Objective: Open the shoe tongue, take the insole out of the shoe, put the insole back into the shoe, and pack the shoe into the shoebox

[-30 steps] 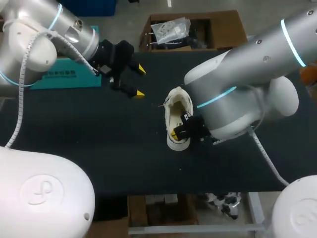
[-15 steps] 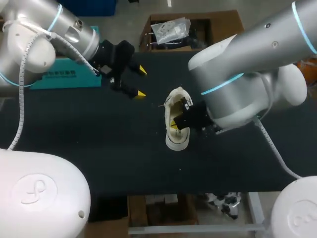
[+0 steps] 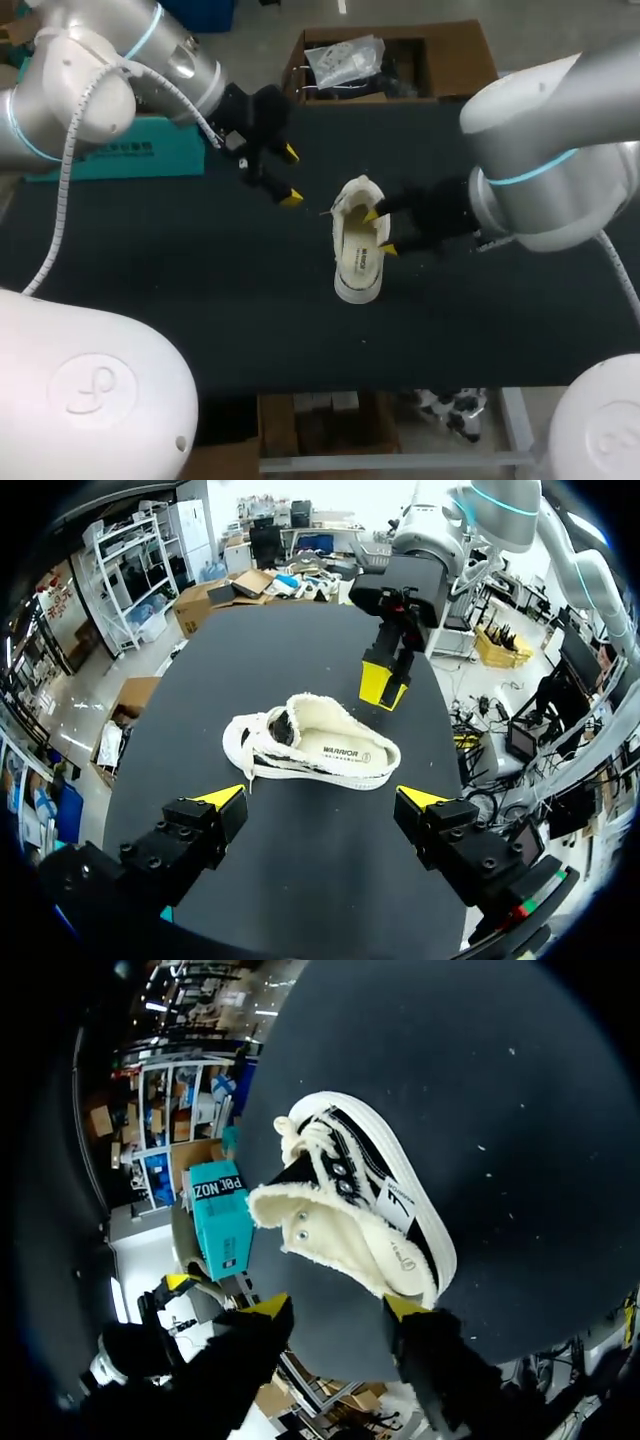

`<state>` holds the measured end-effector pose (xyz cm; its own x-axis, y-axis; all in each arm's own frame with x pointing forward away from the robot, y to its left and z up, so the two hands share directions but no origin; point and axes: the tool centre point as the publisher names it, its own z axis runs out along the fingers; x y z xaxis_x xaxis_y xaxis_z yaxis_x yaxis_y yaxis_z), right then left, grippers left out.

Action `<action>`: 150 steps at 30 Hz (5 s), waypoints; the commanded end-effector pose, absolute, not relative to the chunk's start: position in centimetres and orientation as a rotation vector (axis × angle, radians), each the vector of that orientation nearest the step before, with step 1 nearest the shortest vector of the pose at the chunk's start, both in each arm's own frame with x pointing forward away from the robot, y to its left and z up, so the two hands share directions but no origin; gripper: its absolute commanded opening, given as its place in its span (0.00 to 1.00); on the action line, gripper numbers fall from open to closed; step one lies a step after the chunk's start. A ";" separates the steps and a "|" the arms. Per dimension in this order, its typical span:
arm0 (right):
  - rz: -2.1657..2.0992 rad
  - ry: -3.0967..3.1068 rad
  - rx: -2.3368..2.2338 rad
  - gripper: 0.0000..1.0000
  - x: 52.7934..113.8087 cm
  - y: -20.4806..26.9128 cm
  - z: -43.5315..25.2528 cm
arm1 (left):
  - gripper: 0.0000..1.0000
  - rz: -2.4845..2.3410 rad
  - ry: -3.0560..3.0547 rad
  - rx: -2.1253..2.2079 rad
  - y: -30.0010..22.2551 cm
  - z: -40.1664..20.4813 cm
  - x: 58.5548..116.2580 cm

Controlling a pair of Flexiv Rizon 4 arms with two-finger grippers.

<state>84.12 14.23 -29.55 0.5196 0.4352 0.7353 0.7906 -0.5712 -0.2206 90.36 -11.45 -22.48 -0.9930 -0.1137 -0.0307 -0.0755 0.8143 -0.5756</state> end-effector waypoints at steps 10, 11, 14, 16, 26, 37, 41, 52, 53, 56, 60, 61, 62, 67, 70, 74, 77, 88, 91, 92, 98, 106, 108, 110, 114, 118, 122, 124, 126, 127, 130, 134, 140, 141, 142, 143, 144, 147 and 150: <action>-0.893 -1.173 -2.063 1.00 83.5 6.8 -26.1 | 1.00 -0.793 3.013 -0.818 -13.4 -24.7 88.5; -0.905 -1.204 -2.033 1.00 83.4 6.1 -25.7 | 1.00 -0.802 3.025 -0.900 -13.5 -25.0 88.4; -0.861 -1.362 -1.974 1.00 83.3 4.3 -24.5 | 1.00 -0.654 2.987 -1.128 -13.9 -25.8 88.0; -0.766 -1.488 -1.887 1.00 83.1 3.3 -23.9 | 1.00 -0.540 2.935 -1.201 -14.0 -26.0 88.1; -0.724 -1.501 -1.873 1.00 82.9 2.8 -23.7 | 1.00 -0.540 2.935 -1.201 -14.0 -26.0 88.1; -0.679 -1.853 -1.652 1.00 84.2 0.1 -24.1 | 1.00 -0.178 2.764 -1.961 -18.3 -30.8 90.4; -0.665 -1.979 -1.603 1.00 83.8 -1.5 -23.3 | 1.00 -0.082 2.699 -2.074 -18.7 -31.7 90.3; -0.583 -2.124 -1.474 1.00 82.8 -2.5 -22.8 | 1.00 0.208 2.381 -2.265 -18.9 -33.1 91.0; -0.583 -2.124 -1.474 1.00 82.8 -2.5 -22.8 | 1.00 0.208 2.381 -2.265 -18.9 -33.1 91.0; -0.583 -2.124 -1.474 1.00 82.8 -2.5 -22.8 | 1.00 0.182 2.392 -2.251 -19.1 -33.1 90.9; -0.638 -2.211 -1.427 1.00 82.2 -2.8 -22.8 | 0.97 0.091 2.392 -2.218 -18.9 -33.3 90.8; -0.649 -2.228 -1.423 1.00 82.0 -3.0 -22.7 | 0.85 0.083 2.381 -2.204 -18.8 -33.4 90.8; -0.652 -2.248 -1.418 1.00 81.9 -3.1 -22.7 | 0.76 0.073 2.383 -2.192 -18.7 -33.6 90.9; -0.657 -2.328 -1.393 1.00 81.5 -3.6 -22.1 | 0.42 0.039 2.401 -2.172 -18.5 -34.5 91.2; -0.646 -2.372 -1.373 1.00 81.3 -3.6 -21.8 | 0.33 0.019 2.423 -2.152 -18.6 -35.0 91.2; -0.629 -2.438 -1.330 1.00 81.3 -3.7 -21.4 | 0.09 0.009 2.422 -2.149 -18.6 -35.4 91.4; -0.621 -2.475 -1.297 1.00 81.3 -3.8 -21.2 | 0.00 -0.001 2.408 -2.149 -18.7 -35.8 91.9; -0.618 -2.512 -1.231 1.00 81.0 -4.0 -20.7 | 0.00 -0.111 2.483 -2.051 -19.5 -34.3 92.8; -0.618 -2.512 -1.231 1.00 81.0 -4.0 -20.7 | 0.00 -0.153 2.507 -2.018 -19.5 -34.1 92.9; -0.618 -2.512 -1.231 1.00 81.0 -4.0 -20.7 | 0.00 -0.158 2.538 -2.004 -19.5 -34.0 93.2; -0.509 -2.770 -0.990 1.00 81.6 -4.1 -19.9 | 0.00 -0.214 2.647 -1.889 -19.3 -33.1 94.4; -0.344 -3.066 -0.553 1.00 82.1 -5.7 -17.8 | 0.00 -0.313 2.815 -1.609 -17.3 -29.2 95.2; -0.325 -3.107 -0.448 1.00 82.1 -6.2 -17.5 | 0.00 -0.322 2.866 -1.508 -16.6 -28.0 95.3; -0.284 -3.159 -0.286 1.00 82.0 -6.6 -17.1 | 0.00 -0.340 2.880 -1.434 -16.0 -26.8 95.3; -0.210 -3.208 -0.083 1.00 82.2 -7.3 -16.6 | 0.00 -0.321 2.906 -1.278 -14.9 -24.1 95.1; -0.165 -3.228 0.039 1.00 82.6 -7.7 -16.4 | 0.00 -0.296 2.915 -1.177 -14.2 -21.8 95.0; -0.151 -3.249 0.164 1.00 82.9 -8.2 -16.3 | 0.00 -0.258 2.910 -1.131 -13.6 -19.9 95.4; -0.153 -3.246 0.223 1.00 83.0 -8.5 -16.3 | 0.00 -0.254 2.901 -1.124 -13.2 -19.0 95.5; -0.126 -3.229 0.291 1.00 83.2 -8.6 -16.3 | 0.00 -0.252 2.891 -1.115 -12.7 -18.0 95.7; -0.112 -3.220 0.319 1.00 83.2 -8.6 -16.3 | 0.00 -0.257 2.890 -1.090 -12.4 -17.6 95.7; -0.100 -3.210 0.341 1.00 83.2 -8.6 -16.3 | 0.00 -0.281 2.882 -1.045 -11.0 -16.0 96.4; -0.100 -3.210 0.341 1.00 83.2 -8.6 -16.3 | 0.00 -0.271 2.863 -0.945 -9.0 -14.1 97.8; -0.100 -3.210 0.341 1.00 83.2 -8.6 -16.3 | 0.00 -0.266 2.831 -0.718 -3.8 -10.5 100.8; -0.100 -3.210 0.341 1.00 83.2 -8.6 -16.3 | 0.00 -0.254 2.823 -0.682 -2.9 -10.0 101.4; -0.100 -3.210 0.341 1.00 83.2 -8.6 -16.3 | 0.00 -0.243 2.816 -0.647 -1.9 -9.4 102.0; -0.100 -3.210 0.341 1.00 83.2 -8.6 -16.3 | 0.00 -0.237 2.814 -0.615 -0.5 -8.7 102.8; -0.100 -3.210 0.341 1.00 83.2 -8.6 -16.3 | 0.00 -0.223 2.812 -0.588 0.6 -8.1 103.6; -0.100 -3.210 0.341 1.00 83.2 -8.6 -16.3 | 0.00 -0.204 2.816 -0.525 4.2 -6.8 106.0; -0.100 -3.210 0.341 1.00 83.2 -8.6 -16.3 | 0.00 -0.170 2.810 -0.473 8.1 -6.1 108.2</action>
